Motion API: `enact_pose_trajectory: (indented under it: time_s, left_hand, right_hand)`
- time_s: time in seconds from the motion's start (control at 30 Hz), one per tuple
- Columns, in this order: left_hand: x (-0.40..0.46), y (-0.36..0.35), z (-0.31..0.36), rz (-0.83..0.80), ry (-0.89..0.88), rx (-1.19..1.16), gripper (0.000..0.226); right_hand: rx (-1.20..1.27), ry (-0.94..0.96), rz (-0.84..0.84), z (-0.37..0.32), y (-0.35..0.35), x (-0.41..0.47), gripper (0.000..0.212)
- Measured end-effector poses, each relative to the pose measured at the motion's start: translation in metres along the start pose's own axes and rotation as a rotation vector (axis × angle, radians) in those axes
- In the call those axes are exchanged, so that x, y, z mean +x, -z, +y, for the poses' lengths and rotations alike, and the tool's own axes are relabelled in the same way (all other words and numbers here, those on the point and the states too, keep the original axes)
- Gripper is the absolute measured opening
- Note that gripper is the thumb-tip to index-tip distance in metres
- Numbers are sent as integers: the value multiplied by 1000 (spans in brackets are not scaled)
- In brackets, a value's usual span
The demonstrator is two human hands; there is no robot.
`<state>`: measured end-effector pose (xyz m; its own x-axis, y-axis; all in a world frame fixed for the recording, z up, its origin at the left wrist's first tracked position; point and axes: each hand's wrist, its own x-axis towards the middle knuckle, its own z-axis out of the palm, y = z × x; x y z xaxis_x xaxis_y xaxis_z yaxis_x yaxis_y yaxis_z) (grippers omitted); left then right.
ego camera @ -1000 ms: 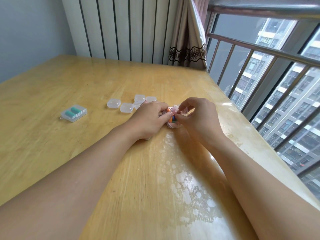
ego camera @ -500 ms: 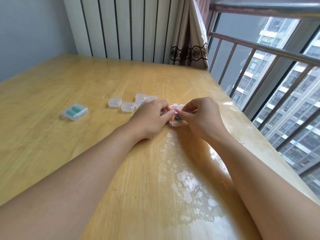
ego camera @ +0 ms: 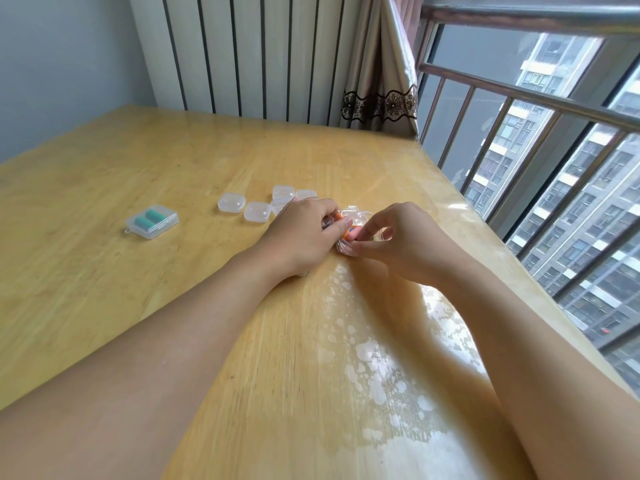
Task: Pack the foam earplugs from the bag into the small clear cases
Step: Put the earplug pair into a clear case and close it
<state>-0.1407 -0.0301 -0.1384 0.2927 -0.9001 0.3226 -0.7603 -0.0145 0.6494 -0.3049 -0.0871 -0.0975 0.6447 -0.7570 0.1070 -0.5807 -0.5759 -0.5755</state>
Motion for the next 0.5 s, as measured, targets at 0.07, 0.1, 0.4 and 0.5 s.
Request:
enact_pose_trajectory:
  time_s: [0.07,0.1,0.4,0.5]
  left_hand:
    - [0,0,1,-3,0,-1,28]
    - [-1,0,1,-8,-3,-2,30]
    - [0,3,-1,-25,-15,39,34]
    - [-1,1,1,1,-40,53,32]
  right_hand:
    - [-10,-13,4,-1,-2,0,28]
    - [-26,-14,8,-1,-4,-1,28]
    - [-64,9,37,-3,-9,0,21]
    - [-56,5,9,-2,-10,0,22]
